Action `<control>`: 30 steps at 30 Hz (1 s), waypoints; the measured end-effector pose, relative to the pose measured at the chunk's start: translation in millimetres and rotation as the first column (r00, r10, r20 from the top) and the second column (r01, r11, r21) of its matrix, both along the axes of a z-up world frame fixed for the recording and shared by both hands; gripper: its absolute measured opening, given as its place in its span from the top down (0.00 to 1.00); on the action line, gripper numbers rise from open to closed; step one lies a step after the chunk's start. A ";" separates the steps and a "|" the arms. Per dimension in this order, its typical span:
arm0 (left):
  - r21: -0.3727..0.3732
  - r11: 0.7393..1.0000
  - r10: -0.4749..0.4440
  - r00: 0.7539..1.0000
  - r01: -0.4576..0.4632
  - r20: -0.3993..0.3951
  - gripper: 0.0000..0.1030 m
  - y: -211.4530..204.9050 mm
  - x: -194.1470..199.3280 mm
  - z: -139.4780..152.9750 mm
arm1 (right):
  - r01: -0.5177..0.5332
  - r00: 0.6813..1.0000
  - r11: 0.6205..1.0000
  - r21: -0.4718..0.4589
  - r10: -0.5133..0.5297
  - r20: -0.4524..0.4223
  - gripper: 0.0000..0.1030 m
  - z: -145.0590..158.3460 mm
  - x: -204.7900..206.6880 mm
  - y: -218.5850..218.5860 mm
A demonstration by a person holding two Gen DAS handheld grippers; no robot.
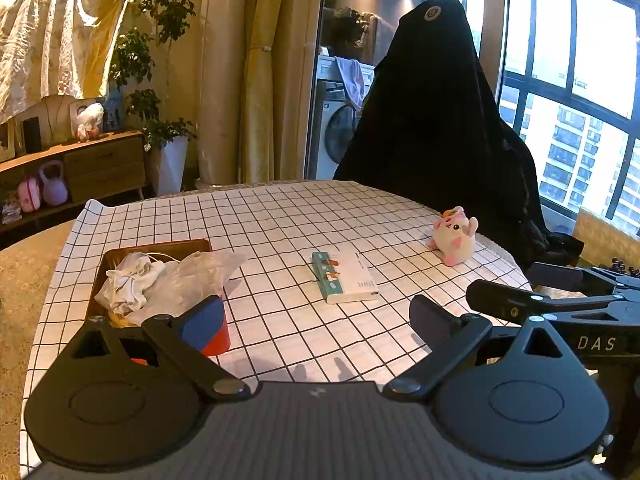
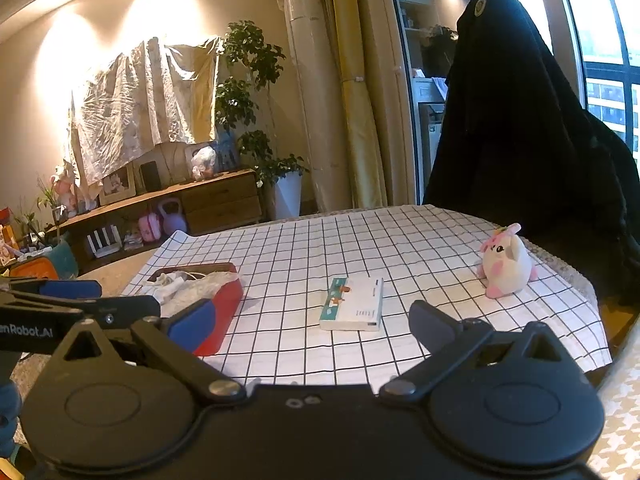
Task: Organize soft objects
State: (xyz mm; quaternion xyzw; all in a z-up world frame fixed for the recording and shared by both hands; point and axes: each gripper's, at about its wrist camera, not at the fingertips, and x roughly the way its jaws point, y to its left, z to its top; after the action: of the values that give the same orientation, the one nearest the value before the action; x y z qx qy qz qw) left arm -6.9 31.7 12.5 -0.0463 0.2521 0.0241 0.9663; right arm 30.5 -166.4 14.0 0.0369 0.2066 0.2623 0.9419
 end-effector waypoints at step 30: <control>-0.002 1.000 0.008 1.000 -0.008 -0.010 0.03 1.5 1.8 -0.2 | -0.002 0.999 1.000 -0.018 0.003 0.036 0.00 4.9 -5.6 3.3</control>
State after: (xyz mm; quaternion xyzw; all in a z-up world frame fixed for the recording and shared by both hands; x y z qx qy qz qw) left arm -5.1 33.3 12.4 -0.0483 0.2569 0.0279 0.9648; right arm 25.0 -163.1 18.8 0.0237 0.1921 0.2624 0.9453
